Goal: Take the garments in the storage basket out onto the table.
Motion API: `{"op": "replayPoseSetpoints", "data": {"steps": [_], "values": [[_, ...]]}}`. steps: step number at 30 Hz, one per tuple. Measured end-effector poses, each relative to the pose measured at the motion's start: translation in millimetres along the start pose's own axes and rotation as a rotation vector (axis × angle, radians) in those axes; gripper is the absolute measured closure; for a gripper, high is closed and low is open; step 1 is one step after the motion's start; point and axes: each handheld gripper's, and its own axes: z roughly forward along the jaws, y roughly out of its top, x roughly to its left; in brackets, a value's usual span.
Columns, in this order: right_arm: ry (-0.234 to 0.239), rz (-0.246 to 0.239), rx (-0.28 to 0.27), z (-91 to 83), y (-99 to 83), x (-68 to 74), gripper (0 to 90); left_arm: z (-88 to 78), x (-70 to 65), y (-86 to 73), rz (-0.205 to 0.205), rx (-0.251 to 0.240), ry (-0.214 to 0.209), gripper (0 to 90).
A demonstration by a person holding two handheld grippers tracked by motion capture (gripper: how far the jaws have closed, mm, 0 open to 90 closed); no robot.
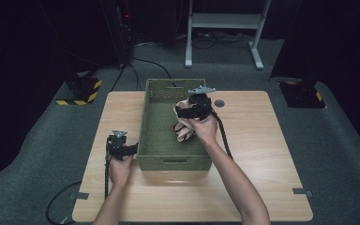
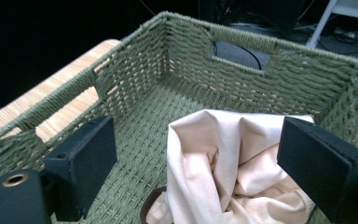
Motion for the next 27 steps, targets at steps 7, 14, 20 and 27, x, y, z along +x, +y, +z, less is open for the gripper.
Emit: {"op": "replayPoseSetpoints", "data": {"steps": [7,14,20,27], "values": [[0.000,0.001,0.041,12.5,-5.4,0.7,10.6,0.0,0.1,0.0,-0.001,0.000,-0.001,11.3],[-0.024,-0.011,0.096,24.8,-10.8,2.7,10.2,-0.1,0.2,0.0,-0.002,-0.001,-0.002,11.2],[-0.064,0.001,0.153,35.8,-15.4,-0.3,9.9,-0.1,0.3,0.0,-0.002,-0.001,-0.002,11.2],[-0.115,-0.040,0.213,46.7,-17.9,6.5,10.1,0.0,0.2,0.0,-0.001,-0.001,-0.002,11.2]]}}
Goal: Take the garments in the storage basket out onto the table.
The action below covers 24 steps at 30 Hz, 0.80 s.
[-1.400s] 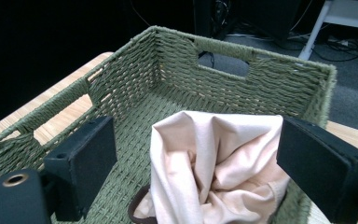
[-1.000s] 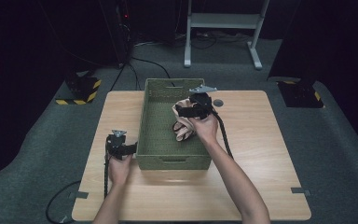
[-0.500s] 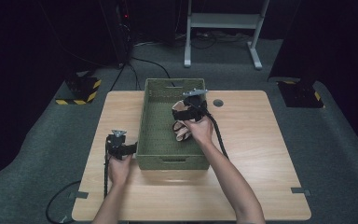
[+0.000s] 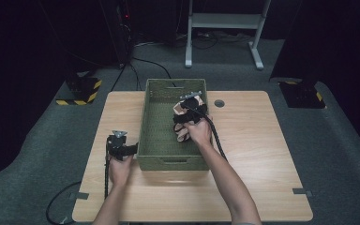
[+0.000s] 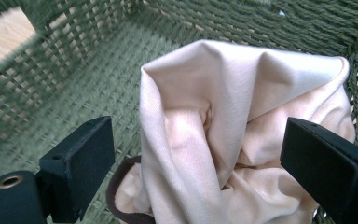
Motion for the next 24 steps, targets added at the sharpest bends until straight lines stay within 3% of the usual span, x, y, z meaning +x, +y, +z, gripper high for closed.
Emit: {"op": "replayPoseSetpoints", "data": {"steps": [10,13,18,24], "values": [[0.015,0.049,0.076,16.6,-3.1,-2.6,12.1,0.0,0.0,0.0,-0.001,0.000,0.000,11.1],[-0.003,0.035,0.083,18.7,-3.5,-1.8,14.5,0.0,-0.1,0.0,-0.001,-0.001,0.000,11.2],[-0.057,0.010,0.104,23.0,-3.4,0.0,23.0,0.0,0.2,0.0,-0.001,-0.001,-0.002,11.0],[-0.072,0.004,0.126,25.8,-4.4,0.5,35.2,0.0,0.1,0.0,-0.001,0.000,-0.003,11.0]]}}
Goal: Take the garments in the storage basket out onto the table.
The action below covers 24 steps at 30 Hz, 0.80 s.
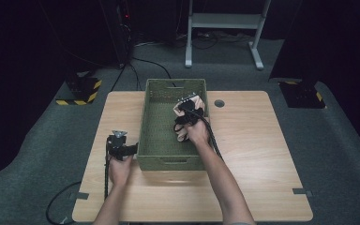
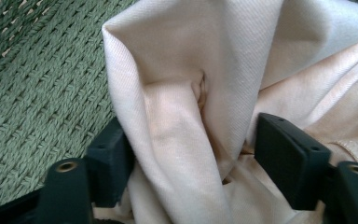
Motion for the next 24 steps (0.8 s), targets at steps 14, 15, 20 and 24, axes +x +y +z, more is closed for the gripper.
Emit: {"op": "replayPoseSetpoints", "data": {"steps": [14,15,20,24], "values": [[0.057,-0.005,0.030,0.3,1.6,1.2,71.8,-0.2,0.4,-0.1,-0.001,-0.001,-0.003,10.8],[0.052,-0.017,0.028,-0.3,1.9,2.0,72.5,-0.2,0.4,-0.1,-0.001,-0.001,-0.003,10.8],[0.065,-0.029,0.001,-4.6,2.6,2.5,76.9,0.0,-0.1,0.0,0.001,0.001,-0.001,10.9],[0.100,-0.028,-0.040,-10.4,2.9,1.7,80.2,0.1,-0.1,0.1,0.002,0.001,-0.001,10.8]]}}
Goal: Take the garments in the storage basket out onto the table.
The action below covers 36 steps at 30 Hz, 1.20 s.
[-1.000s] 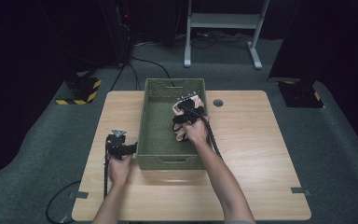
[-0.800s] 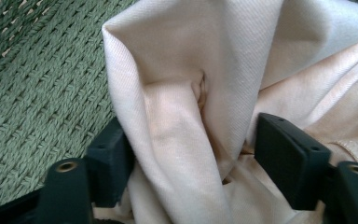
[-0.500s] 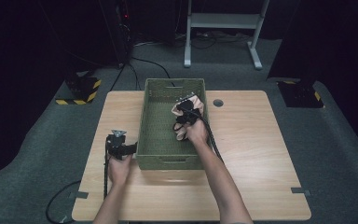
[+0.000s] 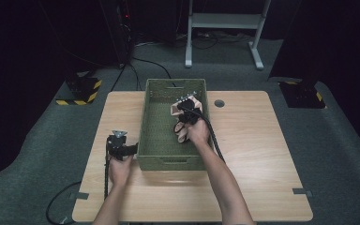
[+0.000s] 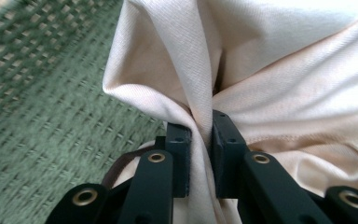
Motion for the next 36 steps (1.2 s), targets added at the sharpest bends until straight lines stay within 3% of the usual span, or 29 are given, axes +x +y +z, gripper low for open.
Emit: {"op": "replayPoseSetpoints", "data": {"steps": [4,22,36], "values": [[0.036,0.009,-0.012,-2.5,0.3,-1.1,81.6,0.1,-0.2,0.0,0.002,0.000,0.001,10.9],[0.187,0.047,-0.172,-33.9,5.6,-10.4,82.0,0.7,-1.0,0.5,0.007,0.002,0.004,11.1],[0.252,0.008,-0.253,-65.9,16.2,-9.3,82.0,0.8,-1.1,0.6,0.010,0.003,0.007,11.2]]}}
